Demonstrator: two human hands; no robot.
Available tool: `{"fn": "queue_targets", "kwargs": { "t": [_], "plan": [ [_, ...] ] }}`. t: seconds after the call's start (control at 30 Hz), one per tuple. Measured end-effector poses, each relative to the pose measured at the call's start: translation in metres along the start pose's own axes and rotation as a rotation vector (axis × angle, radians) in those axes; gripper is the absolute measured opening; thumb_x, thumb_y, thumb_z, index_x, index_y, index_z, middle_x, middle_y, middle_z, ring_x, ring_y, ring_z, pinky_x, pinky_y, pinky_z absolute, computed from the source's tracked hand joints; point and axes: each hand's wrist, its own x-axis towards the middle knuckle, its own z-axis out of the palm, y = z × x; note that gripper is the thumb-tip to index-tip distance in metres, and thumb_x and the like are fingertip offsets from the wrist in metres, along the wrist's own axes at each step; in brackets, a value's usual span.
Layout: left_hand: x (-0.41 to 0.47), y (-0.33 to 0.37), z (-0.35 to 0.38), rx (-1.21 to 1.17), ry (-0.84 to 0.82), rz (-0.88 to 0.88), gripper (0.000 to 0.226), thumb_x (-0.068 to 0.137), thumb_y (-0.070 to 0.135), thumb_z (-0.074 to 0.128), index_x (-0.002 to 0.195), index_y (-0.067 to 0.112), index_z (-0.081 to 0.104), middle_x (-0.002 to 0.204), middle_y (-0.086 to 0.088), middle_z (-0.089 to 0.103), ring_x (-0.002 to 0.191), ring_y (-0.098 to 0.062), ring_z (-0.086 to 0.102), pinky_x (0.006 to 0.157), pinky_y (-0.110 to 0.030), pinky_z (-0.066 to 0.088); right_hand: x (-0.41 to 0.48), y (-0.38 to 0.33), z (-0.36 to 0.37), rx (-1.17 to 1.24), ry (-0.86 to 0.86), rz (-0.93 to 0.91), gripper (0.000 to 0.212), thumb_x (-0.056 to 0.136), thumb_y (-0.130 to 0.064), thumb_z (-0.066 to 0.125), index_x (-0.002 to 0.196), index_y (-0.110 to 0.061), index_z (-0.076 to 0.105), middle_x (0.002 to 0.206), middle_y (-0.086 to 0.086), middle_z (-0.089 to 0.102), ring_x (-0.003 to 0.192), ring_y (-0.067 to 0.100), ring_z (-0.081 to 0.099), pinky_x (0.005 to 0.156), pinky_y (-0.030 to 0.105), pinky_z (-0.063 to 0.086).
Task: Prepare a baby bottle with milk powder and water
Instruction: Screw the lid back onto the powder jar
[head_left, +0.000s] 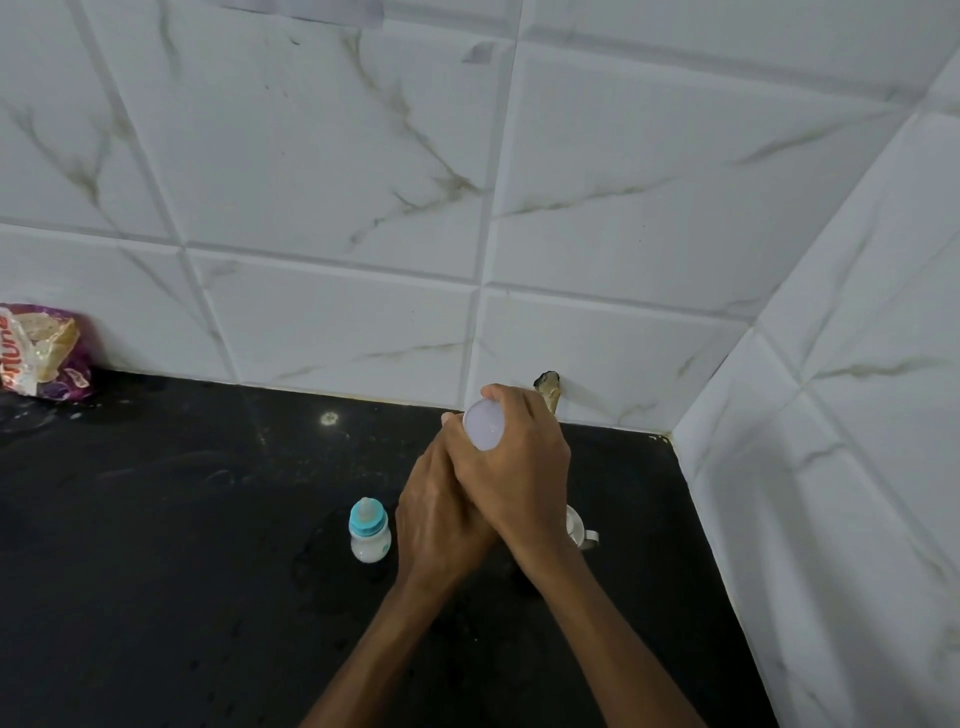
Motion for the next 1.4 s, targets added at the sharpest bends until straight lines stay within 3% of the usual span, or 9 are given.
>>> {"fn": "queue_targets", "kwargs": {
  "t": [0.1,0.23,0.33,0.63,0.83,0.93,1.1,1.2,1.4],
  "plan": [
    [0.005,-0.008,0.008,-0.043,-0.153,-0.142,0.069,0.09,0.03,0.074,0.147,0.004,0.044,0.14,-0.009,0.057,0.134,-0.02,0.052,0.104,-0.024,0.035,0.004,0.002,-0.007,0.023,-0.125,0.017,0.065,0.081,-0.066,0.072,0.128,-0.021,0.063,0.13,-0.006,0.063,0.116,0.012,0.059,0.092,0.022,0.042],
    [0.004,-0.005,0.001,-0.196,-0.128,-0.078,0.08,0.075,0.05,0.077,0.144,0.027,0.044,0.138,0.011,0.054,0.13,-0.012,0.055,0.103,-0.027,0.045,0.007,0.009,-0.016,0.141,-0.223,0.036,0.076,0.078,-0.071,0.072,0.138,-0.03,0.052,0.14,-0.015,0.051,0.123,0.002,0.049,0.092,0.011,0.037],
    [0.007,-0.01,-0.003,-0.154,-0.103,-0.023,0.075,0.07,0.025,0.084,0.138,0.021,0.053,0.127,0.003,0.067,0.116,-0.018,0.066,0.096,-0.037,0.056,0.006,0.022,-0.023,0.224,-0.269,0.064,0.08,0.08,-0.064,0.074,0.146,-0.031,0.043,0.146,-0.014,0.046,0.127,0.003,0.046,0.09,0.005,0.034],
    [-0.022,-0.046,0.011,-0.274,-0.217,-0.044,0.087,0.068,0.033,0.091,0.134,0.057,0.039,0.134,0.025,0.056,0.128,0.0,0.056,0.106,-0.028,0.051,-0.047,0.093,-0.007,0.305,-0.568,0.329,0.105,0.067,-0.08,0.071,0.153,-0.034,0.033,0.154,-0.012,0.046,0.137,0.009,0.048,0.11,0.04,0.049],
    [-0.059,-0.071,0.025,-0.304,-0.298,-0.147,0.087,0.071,0.033,0.093,0.137,0.047,0.039,0.131,0.029,0.055,0.126,0.013,0.053,0.099,-0.01,0.046,-0.103,0.116,0.018,0.433,-0.647,0.455,0.091,0.069,-0.054,0.089,0.145,-0.038,0.042,0.139,-0.02,0.056,0.128,-0.002,0.054,0.107,0.03,0.051],
    [-0.073,-0.086,0.029,-0.267,-0.358,-0.179,0.089,0.068,0.027,0.094,0.138,0.045,0.042,0.136,0.023,0.056,0.13,0.009,0.052,0.103,-0.009,0.043,-0.125,0.123,0.026,0.438,-0.639,0.513,0.084,0.071,-0.044,0.092,0.138,-0.043,0.043,0.136,-0.021,0.058,0.123,-0.008,0.055,0.095,0.012,0.048],
    [-0.081,-0.112,0.03,-0.145,-0.438,-0.228,0.098,0.066,0.006,0.085,0.144,0.035,0.034,0.144,0.02,0.044,0.132,0.009,0.036,0.117,-0.017,0.03,-0.14,0.139,0.042,0.406,-0.614,0.531,0.076,0.074,-0.033,0.091,0.132,-0.05,0.044,0.132,-0.026,0.057,0.118,-0.018,0.052,0.089,0.005,0.046],
    [-0.073,-0.118,0.032,-0.136,-0.408,-0.233,0.09,0.068,0.007,0.08,0.146,0.031,0.042,0.148,0.009,0.049,0.139,-0.008,0.042,0.118,-0.036,0.039,-0.131,0.146,0.057,0.403,-0.597,0.539,0.078,0.075,-0.029,0.09,0.135,-0.046,0.045,0.133,-0.025,0.057,0.118,-0.019,0.052,0.089,0.006,0.046],
    [-0.047,-0.125,0.043,-0.125,-0.332,-0.253,0.089,0.068,0.004,0.075,0.149,0.023,0.044,0.151,0.002,0.05,0.141,-0.014,0.047,0.117,-0.043,0.043,-0.105,0.153,0.084,0.428,-0.579,0.479,0.083,0.073,-0.034,0.091,0.143,-0.036,0.046,0.137,-0.023,0.055,0.127,-0.009,0.051,0.098,0.013,0.046]
  ]
}}
